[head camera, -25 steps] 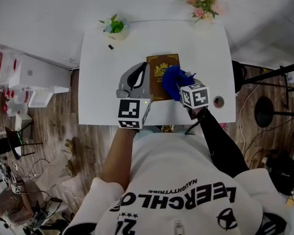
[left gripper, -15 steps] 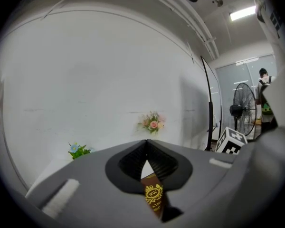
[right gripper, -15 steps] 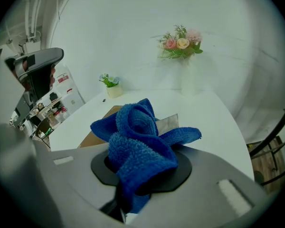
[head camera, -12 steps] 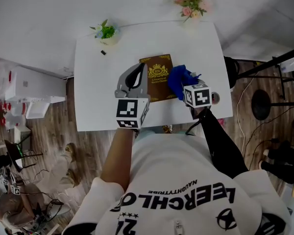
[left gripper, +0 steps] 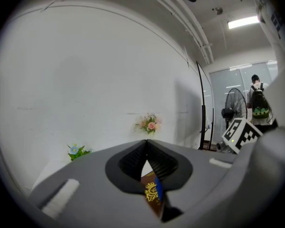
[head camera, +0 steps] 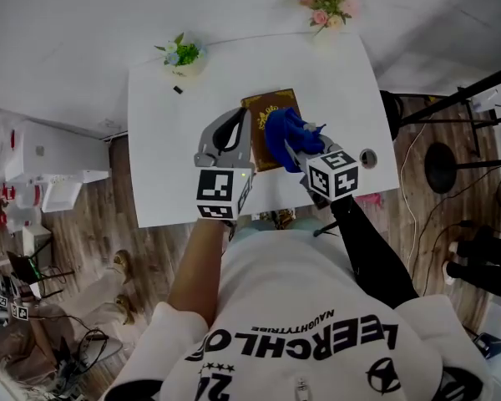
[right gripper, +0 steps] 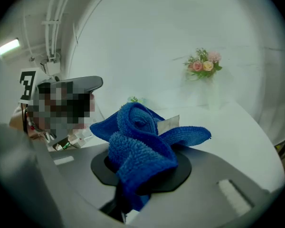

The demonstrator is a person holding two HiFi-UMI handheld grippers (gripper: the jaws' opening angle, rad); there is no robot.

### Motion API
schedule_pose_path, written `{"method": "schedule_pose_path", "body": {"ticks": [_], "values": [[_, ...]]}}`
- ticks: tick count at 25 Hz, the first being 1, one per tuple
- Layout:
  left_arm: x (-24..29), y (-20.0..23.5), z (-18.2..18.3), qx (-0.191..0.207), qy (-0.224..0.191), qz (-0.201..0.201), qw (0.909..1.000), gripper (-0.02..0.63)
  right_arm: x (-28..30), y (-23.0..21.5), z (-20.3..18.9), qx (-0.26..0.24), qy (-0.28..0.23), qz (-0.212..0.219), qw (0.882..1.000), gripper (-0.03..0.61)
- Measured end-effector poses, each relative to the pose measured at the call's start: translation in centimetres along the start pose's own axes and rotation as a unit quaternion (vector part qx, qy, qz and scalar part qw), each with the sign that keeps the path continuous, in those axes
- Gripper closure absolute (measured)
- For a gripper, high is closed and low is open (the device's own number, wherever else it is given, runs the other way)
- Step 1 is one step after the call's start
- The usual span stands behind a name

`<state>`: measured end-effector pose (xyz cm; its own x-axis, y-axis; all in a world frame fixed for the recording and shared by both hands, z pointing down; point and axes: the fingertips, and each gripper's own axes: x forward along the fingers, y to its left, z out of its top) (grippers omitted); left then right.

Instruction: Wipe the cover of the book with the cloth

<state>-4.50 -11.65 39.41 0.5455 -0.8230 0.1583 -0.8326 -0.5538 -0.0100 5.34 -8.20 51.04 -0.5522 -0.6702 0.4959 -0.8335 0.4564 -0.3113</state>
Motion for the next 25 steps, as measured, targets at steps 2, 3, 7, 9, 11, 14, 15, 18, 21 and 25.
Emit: {"method": "schedule_pose_path", "body": {"ticks": [2,3,7,9,11,14,15,18,21,25], "values": [[-0.6,0.4,-0.3,-0.001,0.000,-0.001,1.0000,0.556,0.9,2.5,-0.7,0.004,0.004,0.026,1.000,0.489],[-1.0,0.6,-0.4,-0.002,0.000,-0.002,1.0000,0.556,1.5,3.6,-1.2,0.005,0.010,0.035,0.999,0.489],[-2.4,1.4,-1.5,-0.004,0.005,-0.005,1.0000,0.555,3.8,6.2,-4.5,-0.012,0.059,0.039,0.997,0.489],[-3.0,1.9,-2.0,-0.006,0.010,-0.004,0.9999,0.557,4.7,6.2,-6.2,-0.029,0.090,0.022,0.995,0.489],[-3.1,2.3,-2.4,-0.007,0.012,-0.004,0.9999,0.556,4.7,5.5,-6.9,-0.027,0.097,0.008,0.995,0.489],[-2.8,2.7,-2.7,-0.011,0.012,-0.006,0.9999,0.556,4.1,3.9,-7.1,-0.011,0.097,-0.012,0.995,0.489],[-2.7,2.9,-2.7,-0.013,0.011,-0.006,0.9998,0.556,3.8,3.1,-7.2,-0.005,0.099,-0.021,0.995,0.489],[-2.0,2.8,-2.4,-0.016,0.007,-0.010,0.9998,0.557,2.6,0.9,-7.4,0.012,0.101,-0.048,0.994,0.489],[-1.1,2.6,-2.0,-0.016,0.001,-0.017,0.9997,0.556,1.1,-1.7,-7.3,0.022,0.097,-0.079,0.992,0.489],[-0.4,2.3,-1.7,-0.017,-0.003,-0.024,0.9996,0.557,-1.3,-5.7,-7.4,0.046,0.089,-0.130,0.986,0.489]]}}
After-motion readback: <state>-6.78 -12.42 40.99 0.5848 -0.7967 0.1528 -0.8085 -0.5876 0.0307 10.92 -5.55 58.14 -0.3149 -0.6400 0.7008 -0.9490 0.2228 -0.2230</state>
